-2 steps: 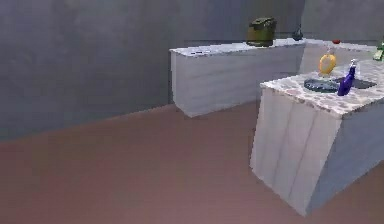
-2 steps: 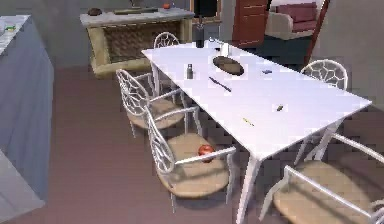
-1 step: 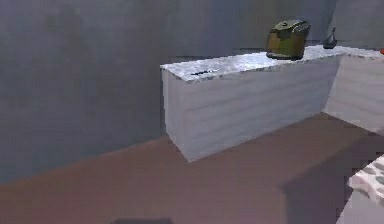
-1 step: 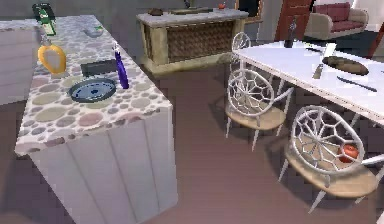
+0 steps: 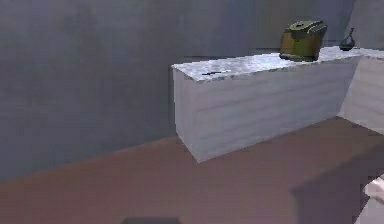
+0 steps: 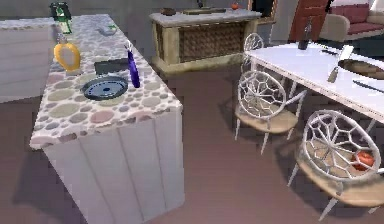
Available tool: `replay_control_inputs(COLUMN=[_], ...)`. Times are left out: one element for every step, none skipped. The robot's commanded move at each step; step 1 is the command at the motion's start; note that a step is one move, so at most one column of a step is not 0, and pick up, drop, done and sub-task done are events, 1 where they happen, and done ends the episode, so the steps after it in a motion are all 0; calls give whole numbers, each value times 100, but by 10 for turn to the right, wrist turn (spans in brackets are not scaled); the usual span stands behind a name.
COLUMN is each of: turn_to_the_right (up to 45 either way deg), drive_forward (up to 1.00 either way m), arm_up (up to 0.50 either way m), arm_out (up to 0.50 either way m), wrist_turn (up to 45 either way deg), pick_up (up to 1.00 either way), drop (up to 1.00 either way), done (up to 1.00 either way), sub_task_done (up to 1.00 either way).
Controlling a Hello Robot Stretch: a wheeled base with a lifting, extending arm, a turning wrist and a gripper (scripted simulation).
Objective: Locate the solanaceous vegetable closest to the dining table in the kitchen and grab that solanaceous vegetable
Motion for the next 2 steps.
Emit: replay_control_inputs(turn_to_the_right=[0,180], drive_forward=[45,0], arm_up=[0,0], arm_out=[0,0], wrist_turn=[0,0], pick_up=[0,0], drop=[0,0], done=[0,0], sub_task_done=[0,0])
